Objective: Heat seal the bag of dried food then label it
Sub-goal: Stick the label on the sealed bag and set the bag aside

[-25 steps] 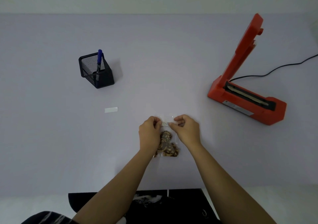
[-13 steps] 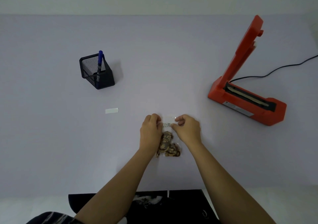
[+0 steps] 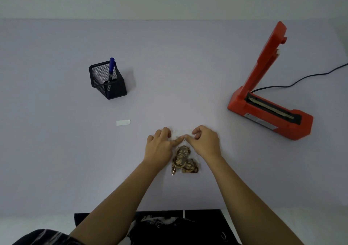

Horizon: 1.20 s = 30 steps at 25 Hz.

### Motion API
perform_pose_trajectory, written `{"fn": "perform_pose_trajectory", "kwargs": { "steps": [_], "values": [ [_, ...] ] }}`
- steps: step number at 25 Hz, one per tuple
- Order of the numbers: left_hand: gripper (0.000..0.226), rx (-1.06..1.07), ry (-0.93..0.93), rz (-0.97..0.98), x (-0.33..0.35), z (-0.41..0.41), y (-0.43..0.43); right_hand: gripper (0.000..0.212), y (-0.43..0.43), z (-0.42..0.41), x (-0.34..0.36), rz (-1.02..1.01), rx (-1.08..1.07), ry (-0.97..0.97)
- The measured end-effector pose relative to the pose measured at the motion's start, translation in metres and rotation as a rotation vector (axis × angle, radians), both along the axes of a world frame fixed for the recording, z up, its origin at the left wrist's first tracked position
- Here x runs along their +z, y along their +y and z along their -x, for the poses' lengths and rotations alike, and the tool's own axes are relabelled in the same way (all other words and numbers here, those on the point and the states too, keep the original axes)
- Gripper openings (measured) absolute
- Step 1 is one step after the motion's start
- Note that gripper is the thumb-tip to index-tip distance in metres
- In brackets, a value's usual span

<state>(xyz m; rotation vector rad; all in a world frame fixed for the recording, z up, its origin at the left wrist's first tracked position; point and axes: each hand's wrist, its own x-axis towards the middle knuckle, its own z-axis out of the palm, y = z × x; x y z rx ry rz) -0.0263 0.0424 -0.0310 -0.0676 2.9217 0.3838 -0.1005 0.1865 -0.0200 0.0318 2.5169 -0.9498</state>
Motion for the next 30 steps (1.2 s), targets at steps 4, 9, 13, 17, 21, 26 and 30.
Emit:
{"fn": "perform_pose_trajectory", "kwargs": {
  "steps": [4, 9, 13, 17, 21, 26, 30],
  "values": [
    [0.050, 0.097, -0.079, -0.064, 0.002, -0.002, -0.001, 0.028, -0.004, 0.001, 0.001, -0.033, -0.020, -0.002],
    [0.043, 0.241, -0.020, -0.087, -0.004, -0.013, -0.004, 0.027, -0.006, 0.001, 0.002, -0.041, -0.025, -0.034],
    [0.043, 0.290, 0.061, -0.116, 0.001, -0.014, 0.004, 0.025, -0.006, 0.001, 0.002, -0.030, -0.029, -0.020],
    [0.047, 0.122, 0.088, 0.072, 0.001, -0.018, 0.006, 0.026, -0.005, -0.001, 0.001, -0.013, -0.020, -0.005],
    [0.039, 0.061, 0.082, 0.135, 0.002, -0.015, 0.006, 0.030, -0.003, 0.001, 0.001, -0.010, 0.005, -0.007],
    [0.040, 0.154, 0.026, 0.001, 0.004, -0.021, 0.001, 0.034, -0.010, -0.004, 0.000, -0.029, 0.009, -0.003],
    [0.043, 0.175, -0.043, -0.025, 0.005, -0.021, 0.004, 0.034, -0.010, -0.005, 0.001, -0.041, 0.014, -0.001]
  ]
}}
